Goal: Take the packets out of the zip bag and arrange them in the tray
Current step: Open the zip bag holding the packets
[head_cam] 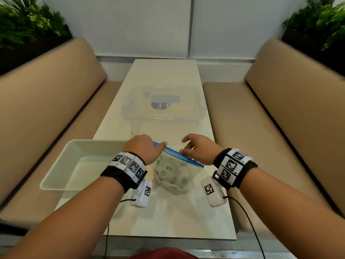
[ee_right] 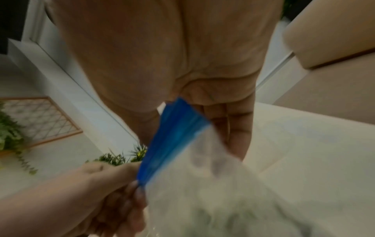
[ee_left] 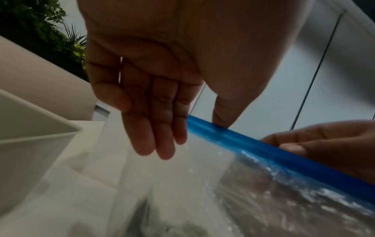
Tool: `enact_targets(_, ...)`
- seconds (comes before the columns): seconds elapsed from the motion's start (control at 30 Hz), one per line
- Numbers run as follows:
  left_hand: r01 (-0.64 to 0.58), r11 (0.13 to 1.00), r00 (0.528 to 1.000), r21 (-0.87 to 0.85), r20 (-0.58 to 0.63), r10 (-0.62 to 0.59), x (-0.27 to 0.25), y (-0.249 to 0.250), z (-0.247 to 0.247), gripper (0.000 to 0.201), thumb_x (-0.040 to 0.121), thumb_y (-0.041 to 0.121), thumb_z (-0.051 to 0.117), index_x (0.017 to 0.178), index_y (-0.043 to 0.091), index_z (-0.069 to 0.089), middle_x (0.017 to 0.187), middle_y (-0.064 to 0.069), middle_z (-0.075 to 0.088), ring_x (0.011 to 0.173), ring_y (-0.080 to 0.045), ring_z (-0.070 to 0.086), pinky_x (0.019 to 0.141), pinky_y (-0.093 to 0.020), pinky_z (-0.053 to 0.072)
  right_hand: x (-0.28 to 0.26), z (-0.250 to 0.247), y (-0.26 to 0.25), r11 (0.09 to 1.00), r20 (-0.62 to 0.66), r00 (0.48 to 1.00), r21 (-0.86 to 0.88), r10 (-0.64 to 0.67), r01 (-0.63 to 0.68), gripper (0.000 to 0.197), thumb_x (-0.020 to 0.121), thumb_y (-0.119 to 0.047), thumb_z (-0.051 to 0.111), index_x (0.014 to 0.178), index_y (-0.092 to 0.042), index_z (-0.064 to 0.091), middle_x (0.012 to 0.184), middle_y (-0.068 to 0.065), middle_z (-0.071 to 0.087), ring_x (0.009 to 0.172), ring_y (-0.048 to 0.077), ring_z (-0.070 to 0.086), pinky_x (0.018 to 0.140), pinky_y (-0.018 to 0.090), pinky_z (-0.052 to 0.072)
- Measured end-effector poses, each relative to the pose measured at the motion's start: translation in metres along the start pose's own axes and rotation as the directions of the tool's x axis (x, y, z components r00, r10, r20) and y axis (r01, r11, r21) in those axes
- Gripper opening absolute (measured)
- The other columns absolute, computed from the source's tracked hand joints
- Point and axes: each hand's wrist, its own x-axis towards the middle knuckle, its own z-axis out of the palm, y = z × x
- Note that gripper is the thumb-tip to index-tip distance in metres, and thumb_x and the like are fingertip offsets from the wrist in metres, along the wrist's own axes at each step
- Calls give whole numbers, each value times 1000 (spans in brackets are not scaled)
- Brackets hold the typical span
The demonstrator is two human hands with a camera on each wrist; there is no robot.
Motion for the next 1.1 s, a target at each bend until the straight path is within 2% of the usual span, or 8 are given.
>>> enact_targets(0.13, 12, 992, 1000, -126, -1, -12, 1, 9, 3, 42, 88, 44, 56, 59, 13, 54, 58, -5, 54, 59, -25, 55, 52, -27, 38, 3, 10, -10, 995, 13, 1000, 97, 8, -9, 35, 86, -5, 60, 116, -21, 52, 87, 0, 72, 69, 14, 70, 55, 19, 49)
enact_targets(0.27, -90, 911, 996, -403, -20, 89, 2, 5, 11, 9, 88, 19, 62, 88, 14, 70, 84, -3, 69, 82, -21, 63, 72, -27, 47, 8, 14, -8, 995, -61, 996, 77, 68, -63, 44, 80, 4, 62, 114, -21, 51, 95, -1, 60, 76, 17, 61, 56, 27, 50)
enact_targets(0.4, -194, 724, 958, -662, 32, 286, -3, -1, 19, 38, 83, -11, 44, 93, 19, 65, 86, -2, 70, 81, -18, 68, 79, -30, 54, 13, 17, 5, 975, -125, 985, 203, 121, -94, 48, 80, 10, 50, 112, -25, 40, 106, 0, 63, 80, 25, 66, 55, 32, 53)
enact_targets(0.63, -230, 766, 965, -600, -42, 257, 3, -8, 33, 50, 79, -12, 36, 89, 37, 38, 85, 5, 66, 68, -15, 53, 62, -28, 47, 10, 22, 20, 964, -113, 985, 249, 127, -96, 25, 89, 4, 43, 97, -11, 62, 72, 3, 55, 64, 19, 48, 51, 21, 34)
enact_targets(0.73, -286, 779, 950, -558, -61, 305, 6, -8, 42, 57, 78, -12, 35, 71, 41, 55, 95, 0, 71, 77, -19, 62, 73, -32, 53, 11, 30, 22, 972, -74, 988, 207, 133, -115, 20, 94, -15, 54, 82, -2, 63, 62, 2, 45, 55, 16, 40, 54, 26, 34)
enact_targets(0.87, -206, 833, 974, -514, -29, 224, 9, 0, 43, 51, 88, -8, 37, 109, 24, 71, 122, 3, 65, 112, -14, 59, 96, -22, 44, 15, 34, 24, 988, -101, 991, 138, 91, -77, 22, 98, -22, 52, 85, -7, 61, 65, 1, 52, 55, 14, 44, 54, 27, 34)
enact_targets(0.97, -168, 812, 981, -559, -13, 194, 9, 7, 40, 34, 92, 7, 48, 116, 19, 68, 121, 5, 65, 111, -11, 59, 91, -18, 41, 21, 36, 23, 975, -108, 991, 217, 80, -55, 20, 101, -21, 47, 86, -13, 59, 76, 3, 69, 50, 6, 47, 54, 22, 36)
enact_targets(1.1, -165, 821, 979, -546, 13, 206, 16, 5, 42, 28, 92, 20, 60, 118, 17, 68, 117, -1, 68, 110, -13, 61, 97, -25, 45, 32, 41, 22, 964, -153, 981, 253, 121, -79, 13, 101, -23, 48, 95, -13, 55, 79, 5, 60, 67, 19, 53, 64, 28, 40)
